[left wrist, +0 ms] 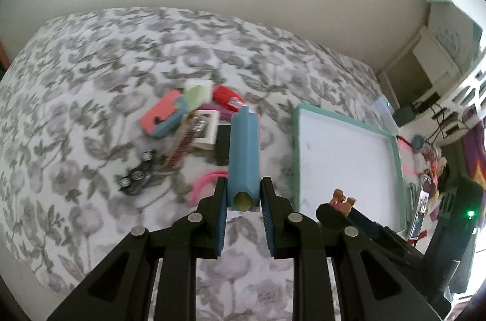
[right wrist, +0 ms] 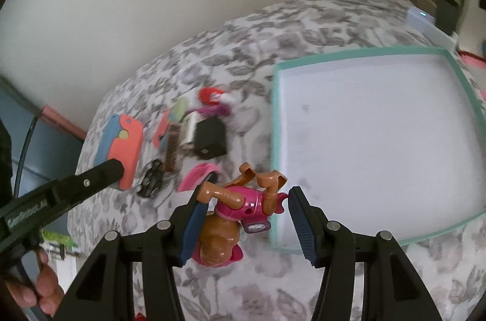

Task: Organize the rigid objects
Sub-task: 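Carry the block with the left tool while the right tool carries the dog over the tray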

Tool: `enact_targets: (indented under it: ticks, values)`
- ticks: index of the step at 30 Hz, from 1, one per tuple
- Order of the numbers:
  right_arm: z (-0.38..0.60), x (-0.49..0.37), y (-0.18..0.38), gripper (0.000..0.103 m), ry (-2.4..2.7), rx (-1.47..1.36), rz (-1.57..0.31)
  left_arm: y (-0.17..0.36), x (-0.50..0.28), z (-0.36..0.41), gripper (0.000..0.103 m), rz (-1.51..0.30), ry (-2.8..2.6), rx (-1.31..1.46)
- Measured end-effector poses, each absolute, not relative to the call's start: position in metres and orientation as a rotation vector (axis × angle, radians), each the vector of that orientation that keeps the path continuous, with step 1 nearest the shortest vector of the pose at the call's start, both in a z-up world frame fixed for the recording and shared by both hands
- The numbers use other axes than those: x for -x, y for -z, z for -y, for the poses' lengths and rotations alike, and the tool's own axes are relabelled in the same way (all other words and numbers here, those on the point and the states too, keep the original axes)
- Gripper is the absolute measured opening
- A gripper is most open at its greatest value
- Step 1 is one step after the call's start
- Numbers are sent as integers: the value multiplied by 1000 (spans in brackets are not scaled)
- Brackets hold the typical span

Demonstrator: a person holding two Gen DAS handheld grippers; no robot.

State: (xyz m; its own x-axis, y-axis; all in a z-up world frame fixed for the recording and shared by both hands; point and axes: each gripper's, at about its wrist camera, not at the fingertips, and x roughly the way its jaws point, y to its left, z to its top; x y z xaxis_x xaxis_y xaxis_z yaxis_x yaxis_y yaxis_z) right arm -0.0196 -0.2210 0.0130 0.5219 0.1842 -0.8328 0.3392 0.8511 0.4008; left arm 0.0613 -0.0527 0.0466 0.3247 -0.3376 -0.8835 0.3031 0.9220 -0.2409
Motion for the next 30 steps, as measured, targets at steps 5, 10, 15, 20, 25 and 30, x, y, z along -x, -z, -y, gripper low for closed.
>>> enact_targets:
  ticks: [5, 10, 15, 20, 25, 30]
  values:
    - [248, 18, -13, 57, 162, -593, -1014, -42, -64, 88, 22, -1184, 458, 1]
    - [275, 19, -11, 57, 264, -585, -1012, -37, -66, 120, 22, -1185, 491, -34]
    - [305, 18, -5, 57, 351, -587, -1013, -29, -70, 151, 22, -1187, 521, -69]
    - [330, 16, 0, 58, 422, -573, -1021, -20, -73, 180, 22, -1190, 558, -93]
    - [349, 12, 5, 58, 470, -555, -1032, -10, -76, 203, 22, -1193, 576, -115]
    - [361, 6, 14, 58, 506, -546, -1054, 0, -80, 218, 22, -1197, 586, -128]
